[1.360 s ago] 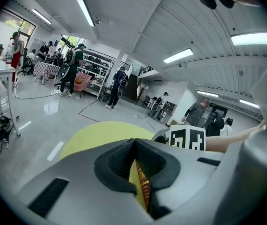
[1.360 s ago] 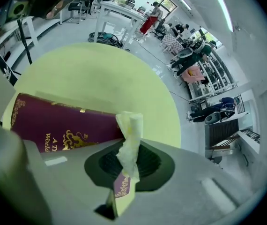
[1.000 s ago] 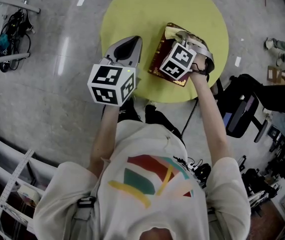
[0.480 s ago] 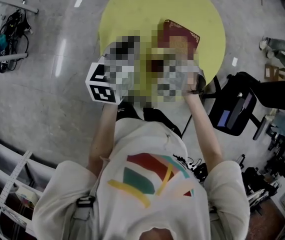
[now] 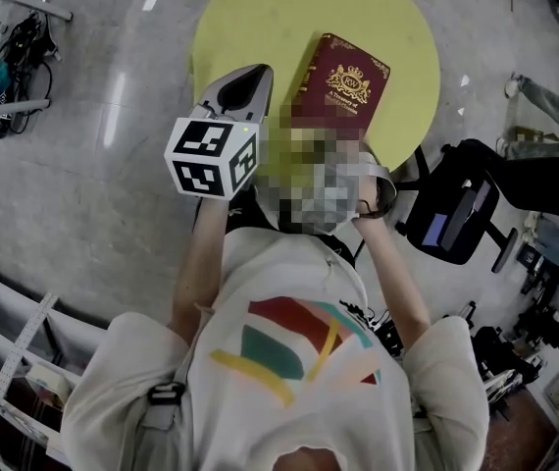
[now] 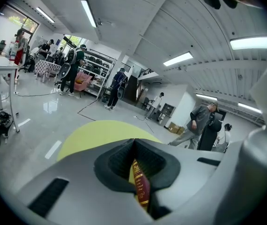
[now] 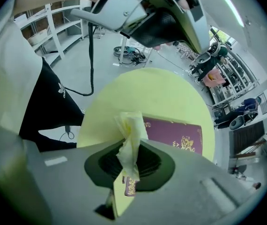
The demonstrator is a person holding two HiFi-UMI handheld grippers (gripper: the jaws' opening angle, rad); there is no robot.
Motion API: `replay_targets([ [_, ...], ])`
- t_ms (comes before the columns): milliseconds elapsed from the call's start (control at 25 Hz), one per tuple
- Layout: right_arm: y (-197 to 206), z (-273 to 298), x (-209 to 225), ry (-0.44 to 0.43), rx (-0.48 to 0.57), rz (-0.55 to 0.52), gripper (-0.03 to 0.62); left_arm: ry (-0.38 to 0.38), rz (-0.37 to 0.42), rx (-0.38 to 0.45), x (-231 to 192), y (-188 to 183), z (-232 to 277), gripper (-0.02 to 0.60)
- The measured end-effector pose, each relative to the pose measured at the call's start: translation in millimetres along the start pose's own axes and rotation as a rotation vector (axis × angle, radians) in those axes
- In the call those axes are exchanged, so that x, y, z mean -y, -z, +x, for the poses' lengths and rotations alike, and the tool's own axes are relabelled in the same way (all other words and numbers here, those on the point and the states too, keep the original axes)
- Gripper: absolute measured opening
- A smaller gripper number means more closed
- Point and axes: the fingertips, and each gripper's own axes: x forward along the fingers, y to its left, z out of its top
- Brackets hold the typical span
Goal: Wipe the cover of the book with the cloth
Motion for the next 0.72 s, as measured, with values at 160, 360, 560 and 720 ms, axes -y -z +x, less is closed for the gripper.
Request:
replay_targets([
  [160, -2, -2, -8, -0.012, 0.005, 0.018, 0.029, 0.006, 0.001, 0.001, 2, 0, -1, 0.015],
  [360, -4, -3, -15, -0.022, 0.007, 0.028, 0.029, 0.007, -0.003, 0.005, 0, 0, -4, 0.015],
  [560, -11, -10, -5, -0.044, 0.066, 0.072, 0.029, 0.0, -0.013, 0.012, -4, 1, -8, 0.015],
  [720, -24, -16, 44, -0.004, 0.154, 0.111, 0.029, -0.017, -0.023, 0.019, -11, 2, -15, 0.015],
])
